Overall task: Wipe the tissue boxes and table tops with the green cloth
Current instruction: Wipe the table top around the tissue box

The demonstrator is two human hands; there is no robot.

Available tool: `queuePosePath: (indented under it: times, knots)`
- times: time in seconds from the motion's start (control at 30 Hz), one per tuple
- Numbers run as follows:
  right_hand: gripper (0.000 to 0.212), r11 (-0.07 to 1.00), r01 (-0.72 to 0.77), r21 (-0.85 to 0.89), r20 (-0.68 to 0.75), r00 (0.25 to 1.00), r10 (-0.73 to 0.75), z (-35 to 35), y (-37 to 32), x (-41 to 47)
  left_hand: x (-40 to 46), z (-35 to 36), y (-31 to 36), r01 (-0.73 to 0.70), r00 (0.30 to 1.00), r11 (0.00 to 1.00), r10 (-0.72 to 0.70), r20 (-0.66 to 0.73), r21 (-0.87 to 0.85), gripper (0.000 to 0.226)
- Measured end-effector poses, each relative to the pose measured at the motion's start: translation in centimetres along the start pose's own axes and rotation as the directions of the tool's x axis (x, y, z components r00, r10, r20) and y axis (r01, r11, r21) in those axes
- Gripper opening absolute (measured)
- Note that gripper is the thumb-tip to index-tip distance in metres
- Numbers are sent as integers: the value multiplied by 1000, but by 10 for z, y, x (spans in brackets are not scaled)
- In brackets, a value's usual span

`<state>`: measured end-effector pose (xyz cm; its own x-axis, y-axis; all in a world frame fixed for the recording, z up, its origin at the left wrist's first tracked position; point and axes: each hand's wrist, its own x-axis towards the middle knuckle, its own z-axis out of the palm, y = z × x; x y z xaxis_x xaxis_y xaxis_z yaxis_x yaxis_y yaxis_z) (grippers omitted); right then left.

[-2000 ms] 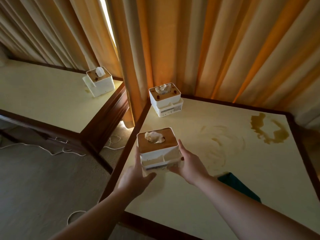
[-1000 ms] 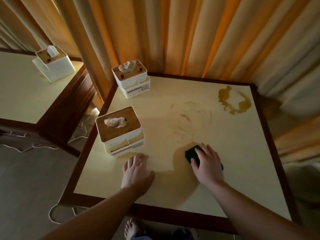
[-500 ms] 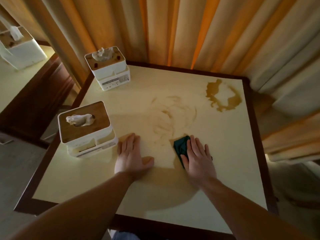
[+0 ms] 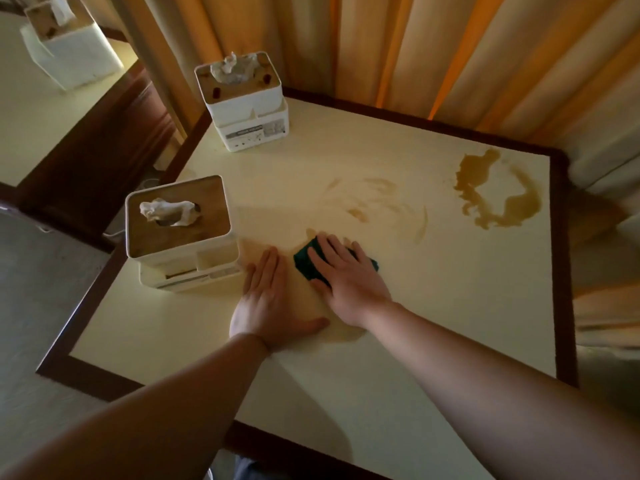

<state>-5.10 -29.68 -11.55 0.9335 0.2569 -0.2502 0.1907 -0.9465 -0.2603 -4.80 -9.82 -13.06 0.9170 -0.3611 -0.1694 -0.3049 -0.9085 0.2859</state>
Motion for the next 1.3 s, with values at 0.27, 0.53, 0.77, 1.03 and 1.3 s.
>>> queuePosePath:
  times: [0.27, 0.53, 0.77, 1.03, 1.3]
  knots:
    - [66, 999, 28, -41, 0, 1000, -28, 10, 53, -71, -1, -7, 2, 1, 1000, 1000, -1, 11, -3, 148]
    - [68, 946, -323, -25, -51, 945, 322, -26, 106, -18, 1, -5, 2, 10, 1000, 1000, -10, 14, -1, 147]
    - [64, 968, -250, -15, -35, 968, 249, -35, 46, 70, 0, -5, 3, 3, 1000, 1000, -2, 8, -9, 147]
    - [65, 991, -137, 11, -2, 991, 137, 4, 18, -36, 1, -8, 3, 6, 1000, 1000, -6, 15, -7, 148]
    - [68, 870, -494, 13, -61, 868, 493, -25, 114, -33, 1, -8, 2, -21, 1000, 999, 21, 4, -35, 147]
